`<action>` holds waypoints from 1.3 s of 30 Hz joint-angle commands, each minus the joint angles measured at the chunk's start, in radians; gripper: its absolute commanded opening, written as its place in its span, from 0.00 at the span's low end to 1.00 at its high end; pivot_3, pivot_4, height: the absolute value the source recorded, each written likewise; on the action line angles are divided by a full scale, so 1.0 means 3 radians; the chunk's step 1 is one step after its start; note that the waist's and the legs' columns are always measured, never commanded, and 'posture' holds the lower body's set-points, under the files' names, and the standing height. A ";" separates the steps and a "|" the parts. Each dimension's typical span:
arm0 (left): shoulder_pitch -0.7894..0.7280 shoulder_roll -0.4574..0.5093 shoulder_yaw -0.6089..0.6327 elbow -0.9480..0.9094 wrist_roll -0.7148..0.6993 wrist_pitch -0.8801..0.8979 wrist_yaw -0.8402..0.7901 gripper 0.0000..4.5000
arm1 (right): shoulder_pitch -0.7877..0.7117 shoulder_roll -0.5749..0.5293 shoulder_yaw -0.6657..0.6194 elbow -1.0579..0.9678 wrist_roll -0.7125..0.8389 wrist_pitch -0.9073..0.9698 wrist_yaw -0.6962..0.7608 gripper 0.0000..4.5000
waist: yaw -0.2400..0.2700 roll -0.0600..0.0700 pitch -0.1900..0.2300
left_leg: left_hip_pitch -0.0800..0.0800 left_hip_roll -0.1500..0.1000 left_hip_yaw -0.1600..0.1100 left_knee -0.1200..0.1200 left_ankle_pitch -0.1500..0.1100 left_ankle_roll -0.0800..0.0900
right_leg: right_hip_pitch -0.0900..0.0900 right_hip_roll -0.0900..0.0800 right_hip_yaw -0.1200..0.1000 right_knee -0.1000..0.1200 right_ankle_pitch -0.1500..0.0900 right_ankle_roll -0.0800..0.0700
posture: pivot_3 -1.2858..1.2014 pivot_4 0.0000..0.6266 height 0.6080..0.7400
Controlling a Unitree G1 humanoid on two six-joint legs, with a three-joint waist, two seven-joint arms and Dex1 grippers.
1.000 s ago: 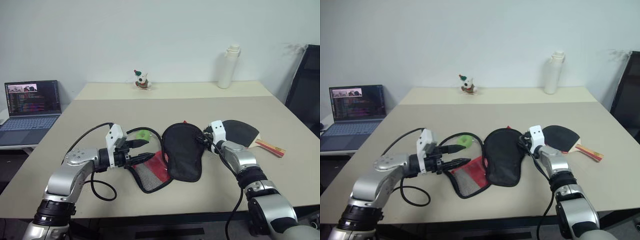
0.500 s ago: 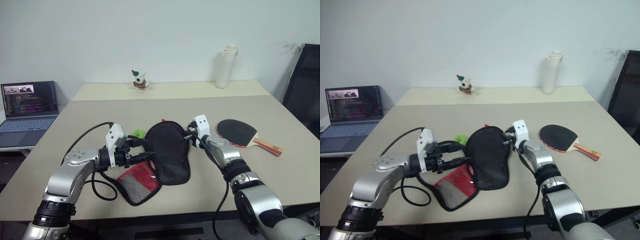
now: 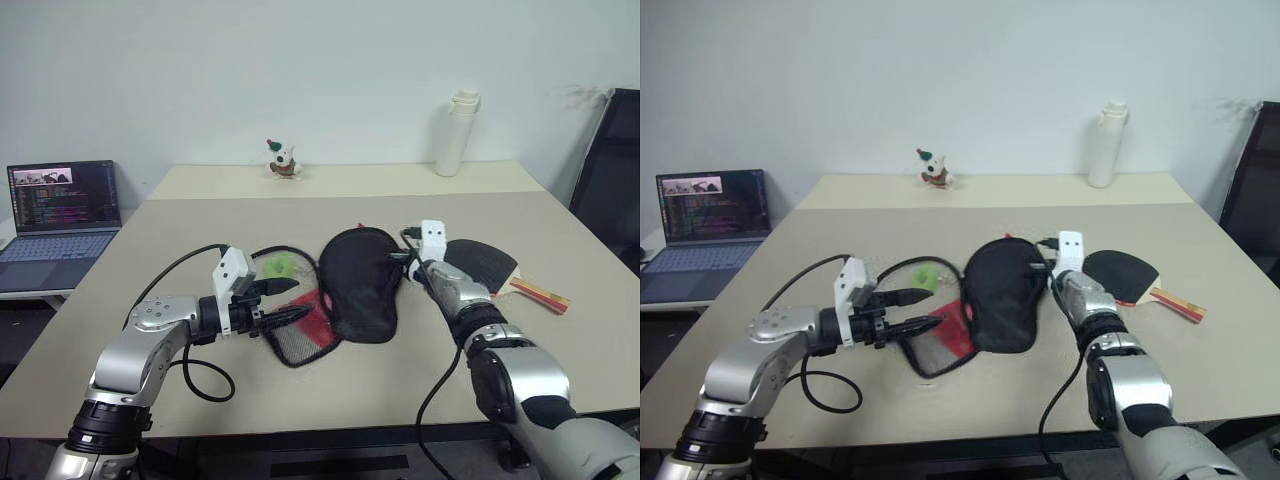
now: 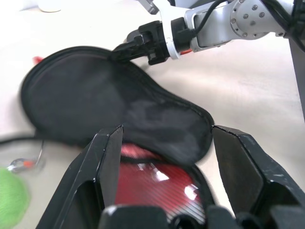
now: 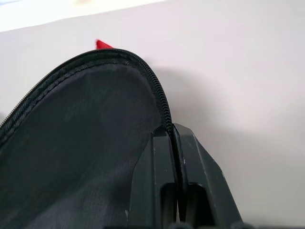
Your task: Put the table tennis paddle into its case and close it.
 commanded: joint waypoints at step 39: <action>-0.0331 -0.0161 -0.0244 0.0165 0.0051 -0.0223 -0.0204 0.71 | 0.0202 -0.0594 0.0276 -0.1005 -0.0122 0.0396 0.0753 0.99 | 0.0002 0.0000 0.0001 | -0.0002 -0.0001 0.0001 -0.0002 0.0000 0.0000 | -0.0002 0.0003 0.0000 -0.0002 -0.0001 0.0001 | 0.52 0.24 1.00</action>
